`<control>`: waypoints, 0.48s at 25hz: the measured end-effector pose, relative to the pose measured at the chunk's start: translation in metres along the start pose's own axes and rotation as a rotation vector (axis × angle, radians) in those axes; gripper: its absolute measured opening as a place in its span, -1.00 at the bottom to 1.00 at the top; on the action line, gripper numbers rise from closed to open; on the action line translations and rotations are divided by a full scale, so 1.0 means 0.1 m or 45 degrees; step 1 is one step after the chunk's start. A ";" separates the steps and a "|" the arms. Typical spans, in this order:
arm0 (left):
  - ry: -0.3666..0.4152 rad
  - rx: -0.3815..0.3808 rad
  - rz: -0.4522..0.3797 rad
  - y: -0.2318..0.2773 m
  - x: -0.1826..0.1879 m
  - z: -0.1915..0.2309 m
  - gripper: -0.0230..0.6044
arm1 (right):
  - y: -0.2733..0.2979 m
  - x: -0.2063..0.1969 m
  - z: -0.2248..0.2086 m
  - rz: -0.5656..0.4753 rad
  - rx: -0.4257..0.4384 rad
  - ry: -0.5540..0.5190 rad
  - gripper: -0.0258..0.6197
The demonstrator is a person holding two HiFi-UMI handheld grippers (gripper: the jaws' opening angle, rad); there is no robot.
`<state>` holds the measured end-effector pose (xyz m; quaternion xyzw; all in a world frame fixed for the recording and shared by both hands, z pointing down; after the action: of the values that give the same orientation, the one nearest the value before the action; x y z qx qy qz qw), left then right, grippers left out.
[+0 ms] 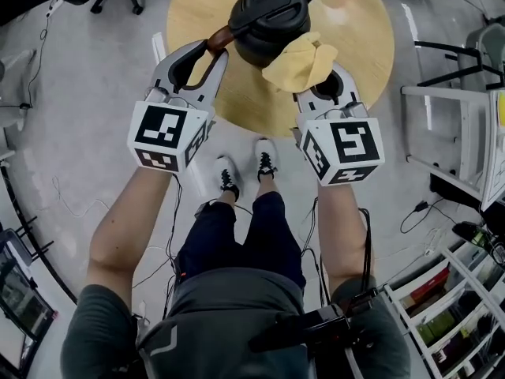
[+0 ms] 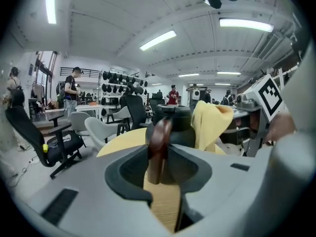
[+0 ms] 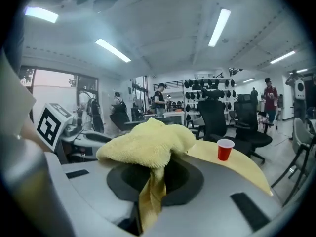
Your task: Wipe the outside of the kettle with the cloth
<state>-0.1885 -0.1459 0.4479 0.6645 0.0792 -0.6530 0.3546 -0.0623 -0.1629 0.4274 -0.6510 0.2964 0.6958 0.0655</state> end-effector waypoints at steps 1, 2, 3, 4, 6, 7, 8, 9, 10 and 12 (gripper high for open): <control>-0.019 0.007 -0.001 -0.01 -0.01 -0.03 -0.54 | 0.01 0.06 0.04 -0.013 0.010 -0.012 -0.73; -0.036 0.012 -0.005 -0.02 -0.03 -0.05 -0.54 | 0.04 0.08 0.06 -0.018 0.015 -0.021 -0.73; -0.051 0.017 -0.010 -0.02 -0.04 -0.07 -0.54 | 0.06 0.09 0.06 -0.021 0.017 -0.029 -0.73; -0.063 0.020 -0.017 -0.02 -0.05 -0.09 -0.54 | 0.08 0.08 0.06 -0.025 0.015 -0.036 -0.73; -0.070 0.027 -0.025 -0.02 -0.06 -0.12 -0.54 | 0.08 0.04 0.06 -0.044 0.004 -0.047 -0.73; -0.067 0.028 -0.024 -0.02 -0.05 -0.13 -0.54 | 0.07 0.02 0.05 -0.052 -0.006 -0.052 -0.73; -0.065 0.029 -0.021 -0.03 -0.05 -0.13 -0.54 | 0.06 -0.01 0.04 -0.055 -0.018 -0.056 -0.73; -0.064 0.029 -0.018 -0.03 -0.05 -0.14 -0.54 | 0.05 -0.06 0.03 -0.056 -0.032 -0.056 -0.73; -0.065 0.028 -0.018 -0.03 -0.04 -0.14 -0.54 | 0.04 -0.10 0.02 -0.058 -0.045 -0.050 -0.73; -0.069 0.030 -0.020 -0.03 -0.03 -0.14 -0.54 | 0.04 -0.18 -0.02 -0.061 -0.065 -0.020 -0.73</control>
<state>-0.1797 -0.1346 0.4478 0.6500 0.0671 -0.6745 0.3435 -0.0599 -0.1622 0.4457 -0.6537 0.2623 0.7066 0.0679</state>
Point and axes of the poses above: the fingertips, and each gripper's own axes: y forward along the fingers, z to its left, x out of its top, the point moved 1 cm from there along -y, backward along the fingers, and after that the axes turned 12 degrees about -x, right-handed, at the moved point
